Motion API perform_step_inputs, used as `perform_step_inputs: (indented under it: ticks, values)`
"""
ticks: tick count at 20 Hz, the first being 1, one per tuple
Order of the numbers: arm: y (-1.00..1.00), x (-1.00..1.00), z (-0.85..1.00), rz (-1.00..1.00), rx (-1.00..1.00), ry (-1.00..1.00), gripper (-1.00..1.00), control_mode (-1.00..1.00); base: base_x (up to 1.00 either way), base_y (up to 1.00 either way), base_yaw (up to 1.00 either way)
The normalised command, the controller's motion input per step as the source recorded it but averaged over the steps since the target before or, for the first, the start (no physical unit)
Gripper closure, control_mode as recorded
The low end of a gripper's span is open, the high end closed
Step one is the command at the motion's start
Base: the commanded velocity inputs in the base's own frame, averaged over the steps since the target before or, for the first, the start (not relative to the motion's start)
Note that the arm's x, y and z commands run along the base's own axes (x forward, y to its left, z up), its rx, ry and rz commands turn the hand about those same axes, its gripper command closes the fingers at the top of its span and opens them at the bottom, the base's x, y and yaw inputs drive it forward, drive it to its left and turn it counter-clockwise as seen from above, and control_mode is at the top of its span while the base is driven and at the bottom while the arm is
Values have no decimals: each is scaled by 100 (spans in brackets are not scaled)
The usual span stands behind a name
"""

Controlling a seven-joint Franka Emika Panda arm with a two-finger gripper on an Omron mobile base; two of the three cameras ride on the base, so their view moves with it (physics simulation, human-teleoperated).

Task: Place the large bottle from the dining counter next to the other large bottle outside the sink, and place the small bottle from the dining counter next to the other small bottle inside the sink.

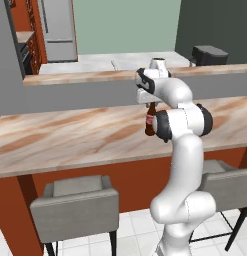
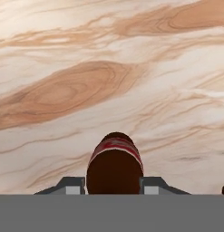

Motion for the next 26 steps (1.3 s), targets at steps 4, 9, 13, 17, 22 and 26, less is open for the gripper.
perform_step_inputs:
  ticks: [4, 9, 13, 17, 22, 26]
  values:
    - [0, 0, 67, 4, 0, 3, 100, -100, 0, 0, 0]
    - [0, -16, 55, 3, 0, 8, 100, -100, 0, 0, 0]
    - [0, -55, 24, 5, 0, 10, 100, -100, 0, 0, 0]
    - [0, -81, 17, 4, 2, 2, 100, -100, 0, 0, 0]
    - [0, -94, 13, 5, 4, 0, 100, -100, 0, 0, 0]
    - [0, -77, 9, 4, 2, 0, 100, -100, 0, 0, 0]
